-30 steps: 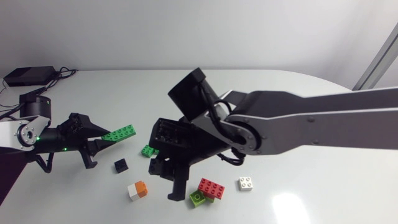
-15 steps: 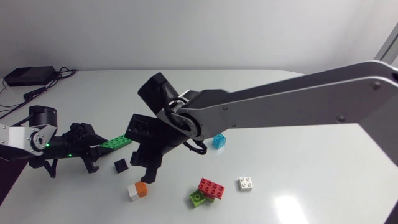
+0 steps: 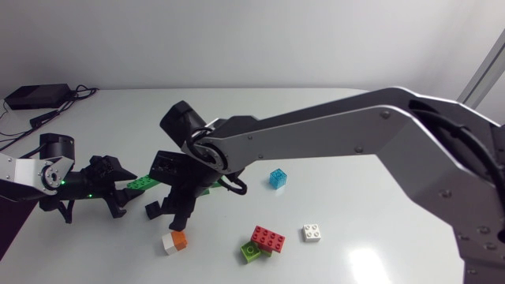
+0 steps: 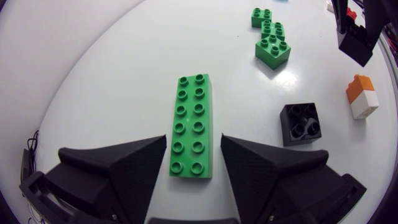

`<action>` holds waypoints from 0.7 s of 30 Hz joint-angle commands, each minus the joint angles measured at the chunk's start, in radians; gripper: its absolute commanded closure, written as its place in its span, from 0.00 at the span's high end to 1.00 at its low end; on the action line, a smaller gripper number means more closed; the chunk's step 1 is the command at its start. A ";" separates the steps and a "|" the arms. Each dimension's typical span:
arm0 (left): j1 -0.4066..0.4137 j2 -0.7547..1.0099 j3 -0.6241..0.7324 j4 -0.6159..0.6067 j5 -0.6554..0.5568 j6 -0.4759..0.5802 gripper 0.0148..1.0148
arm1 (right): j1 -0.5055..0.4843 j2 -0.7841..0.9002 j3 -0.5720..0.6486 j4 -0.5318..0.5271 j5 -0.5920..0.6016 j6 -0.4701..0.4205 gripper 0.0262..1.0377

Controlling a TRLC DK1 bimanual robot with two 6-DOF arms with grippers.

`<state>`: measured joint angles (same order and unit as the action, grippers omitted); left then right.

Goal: Separate the duplo bricks

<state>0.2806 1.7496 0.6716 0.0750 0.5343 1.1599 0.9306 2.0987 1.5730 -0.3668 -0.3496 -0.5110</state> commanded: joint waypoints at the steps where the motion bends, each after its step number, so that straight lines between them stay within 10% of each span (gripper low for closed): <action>1: 0.008 0.007 0.013 -0.012 -0.005 0.030 0.86 | 0.013 0.050 0.044 -0.034 0.015 0.023 0.19; 21: 0.062 -0.188 0.013 -0.175 0.049 0.027 0.96 | 0.070 0.245 0.338 -0.291 0.116 0.026 0.19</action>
<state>0.3283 1.5845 0.6716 -0.0837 0.5705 1.1599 0.9947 2.3074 1.8771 -0.6346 -0.2413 -0.5079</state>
